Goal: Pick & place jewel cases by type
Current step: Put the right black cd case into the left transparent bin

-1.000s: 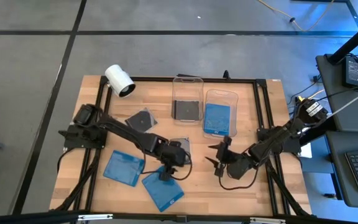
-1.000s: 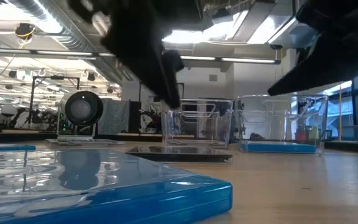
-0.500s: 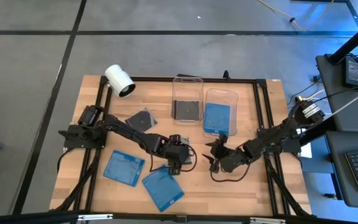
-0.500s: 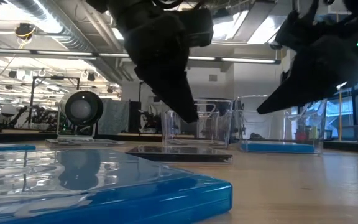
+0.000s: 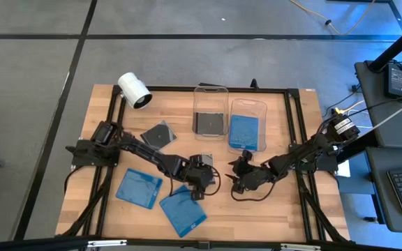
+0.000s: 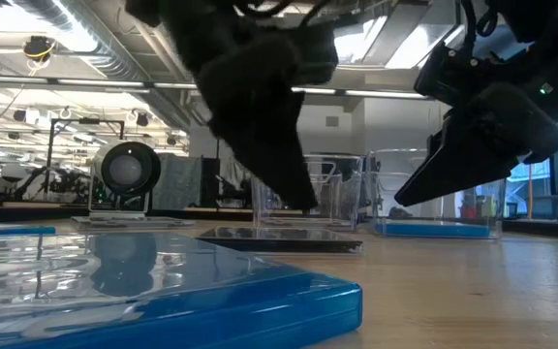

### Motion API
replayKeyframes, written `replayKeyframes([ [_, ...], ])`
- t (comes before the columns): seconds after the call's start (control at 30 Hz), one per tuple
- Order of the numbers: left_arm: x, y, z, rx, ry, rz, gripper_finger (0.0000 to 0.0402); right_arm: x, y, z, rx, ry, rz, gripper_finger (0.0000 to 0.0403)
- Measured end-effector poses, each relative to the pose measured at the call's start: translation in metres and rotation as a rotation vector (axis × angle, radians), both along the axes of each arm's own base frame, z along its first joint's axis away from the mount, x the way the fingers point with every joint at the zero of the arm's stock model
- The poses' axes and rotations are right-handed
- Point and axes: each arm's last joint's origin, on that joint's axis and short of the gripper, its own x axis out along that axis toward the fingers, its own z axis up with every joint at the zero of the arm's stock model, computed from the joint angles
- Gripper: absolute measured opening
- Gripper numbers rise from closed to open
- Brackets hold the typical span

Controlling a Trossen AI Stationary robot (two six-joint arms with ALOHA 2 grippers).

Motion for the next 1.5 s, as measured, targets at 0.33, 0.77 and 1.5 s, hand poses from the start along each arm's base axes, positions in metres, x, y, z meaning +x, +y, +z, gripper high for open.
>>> replayKeyframes([
  [0.33,0.001,-0.004,-0.018,-0.002,0.057,-0.055,0.0267,0.0,0.0,0.0,0.0,-0.001,0.002,0.0247],
  [0.77,-0.006,-0.025,-0.018,0.077,0.086,-0.501,0.0267,0.0,0.002,0.0,-0.033,0.036,0.098,0.0247],
  [1.5,-0.016,-0.049,-0.027,0.284,0.113,-0.778,0.0267,0.026,-0.042,0.006,-0.06,0.029,0.392,0.0247],
])
